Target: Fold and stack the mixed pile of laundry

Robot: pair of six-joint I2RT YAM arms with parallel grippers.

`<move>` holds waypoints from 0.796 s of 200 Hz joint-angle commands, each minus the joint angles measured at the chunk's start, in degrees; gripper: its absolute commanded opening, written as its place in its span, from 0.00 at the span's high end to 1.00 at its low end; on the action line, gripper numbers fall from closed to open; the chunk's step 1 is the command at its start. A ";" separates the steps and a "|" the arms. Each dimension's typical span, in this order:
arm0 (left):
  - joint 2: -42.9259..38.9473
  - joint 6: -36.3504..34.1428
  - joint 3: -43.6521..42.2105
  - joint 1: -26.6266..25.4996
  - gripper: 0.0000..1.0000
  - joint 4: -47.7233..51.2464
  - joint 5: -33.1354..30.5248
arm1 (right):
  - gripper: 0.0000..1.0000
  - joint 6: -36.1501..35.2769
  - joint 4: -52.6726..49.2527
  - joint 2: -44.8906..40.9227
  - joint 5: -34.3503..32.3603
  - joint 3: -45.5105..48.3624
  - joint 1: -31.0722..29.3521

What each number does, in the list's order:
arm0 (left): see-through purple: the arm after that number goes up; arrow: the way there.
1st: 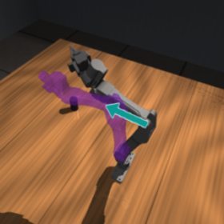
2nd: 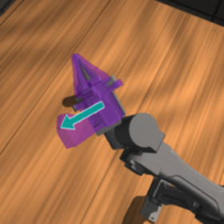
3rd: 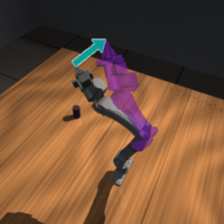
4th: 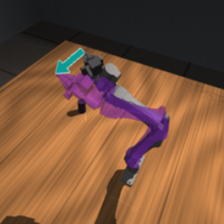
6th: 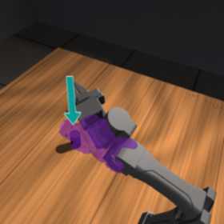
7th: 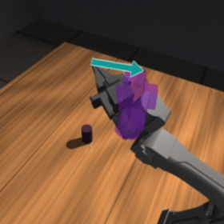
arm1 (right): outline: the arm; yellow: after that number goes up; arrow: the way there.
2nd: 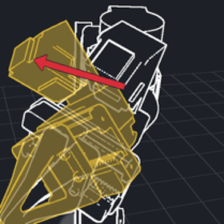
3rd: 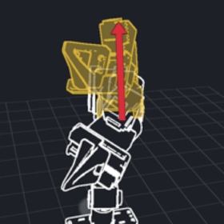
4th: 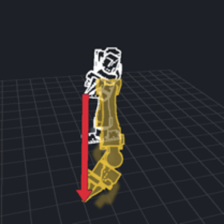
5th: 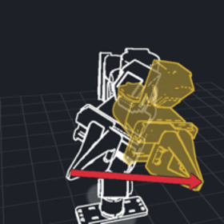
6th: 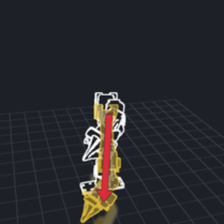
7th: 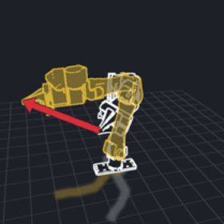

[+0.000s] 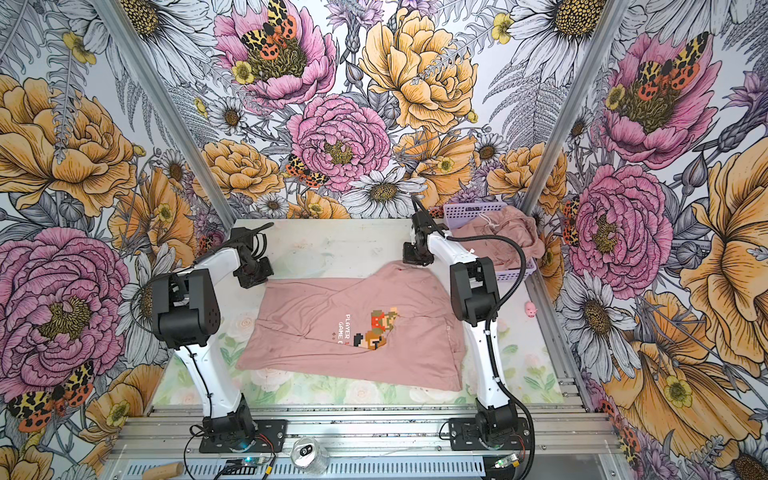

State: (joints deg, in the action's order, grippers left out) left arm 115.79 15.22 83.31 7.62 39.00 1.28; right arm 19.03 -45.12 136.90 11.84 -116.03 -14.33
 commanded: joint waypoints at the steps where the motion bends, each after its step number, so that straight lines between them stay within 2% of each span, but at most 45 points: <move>1: -2.28 1.21 0.85 -0.35 1.00 -0.25 1.18 | 1.00 0.32 1.51 -5.41 -0.94 -1.85 -0.26; 45: -4.32 1.21 0.00 -0.20 1.00 0.11 1.27 | 1.00 -0.22 1.61 -11.56 -1.43 2.35 -0.31; 65: -4.27 1.20 -0.16 -0.12 1.00 0.04 1.54 | 1.00 -0.90 1.44 -11.49 -1.66 3.09 -0.19; 79: -3.76 1.21 -0.21 -0.15 1.00 0.02 1.84 | 0.77 -1.09 1.53 -9.76 -1.58 2.88 -0.09; 95: -3.23 1.22 -0.16 -0.21 1.00 0.02 2.15 | 0.66 -1.26 1.53 -7.07 -1.64 1.91 -0.19; 159: -2.50 1.19 -0.16 -0.31 1.00 0.02 2.15 | 0.63 -1.89 1.44 1.13 -5.20 -2.28 -1.75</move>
State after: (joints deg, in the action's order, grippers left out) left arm 112.97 16.10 83.29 7.62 39.20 2.37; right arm 17.91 -43.94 136.16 9.23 -115.35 -15.07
